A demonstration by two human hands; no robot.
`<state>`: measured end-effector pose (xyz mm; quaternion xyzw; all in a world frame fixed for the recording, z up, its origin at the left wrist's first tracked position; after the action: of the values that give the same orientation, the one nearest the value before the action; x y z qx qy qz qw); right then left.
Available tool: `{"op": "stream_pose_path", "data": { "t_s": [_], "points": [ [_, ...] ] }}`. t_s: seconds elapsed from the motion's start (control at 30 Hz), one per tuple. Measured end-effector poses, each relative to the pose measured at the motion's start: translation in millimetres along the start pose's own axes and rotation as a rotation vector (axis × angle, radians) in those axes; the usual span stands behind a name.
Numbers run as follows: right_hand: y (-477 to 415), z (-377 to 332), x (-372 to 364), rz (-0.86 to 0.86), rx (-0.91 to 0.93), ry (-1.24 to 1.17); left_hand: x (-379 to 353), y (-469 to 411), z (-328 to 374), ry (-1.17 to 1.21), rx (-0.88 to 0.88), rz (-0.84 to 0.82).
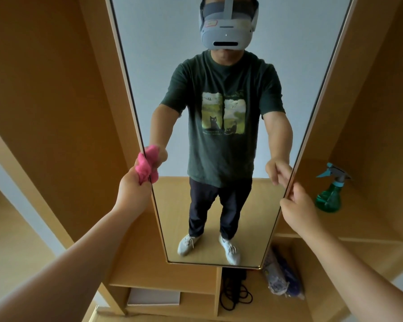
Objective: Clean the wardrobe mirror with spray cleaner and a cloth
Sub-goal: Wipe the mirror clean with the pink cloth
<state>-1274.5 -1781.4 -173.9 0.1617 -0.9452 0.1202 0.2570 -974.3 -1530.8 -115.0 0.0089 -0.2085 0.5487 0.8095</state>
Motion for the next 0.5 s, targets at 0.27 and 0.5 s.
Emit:
{"op": "stream_pose_path", "data": {
  "t_s": [0.27,0.5],
  "points": [
    [7.2,29.2,-14.7,-0.016,-0.052,0.013,-10.6,7.1,-24.6,-0.060,-0.091,-0.005],
    [20.3,65.7,-23.7,0.005,-0.129,0.033,-21.3,6.4,-64.2,-0.133,0.009,-0.037]
  ]
}}
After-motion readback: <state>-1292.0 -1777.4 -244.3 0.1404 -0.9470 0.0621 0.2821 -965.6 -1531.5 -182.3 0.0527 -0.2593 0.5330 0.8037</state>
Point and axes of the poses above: each hand's wrist, its own y-axis away from the middle knuckle, its own x-axis out of the back of the hand, z = x × y, the point moved 7 cm from there along -y, towards the middle knuckle, and after that the axes turned 6 degrees about z, right-handed, at the moved point
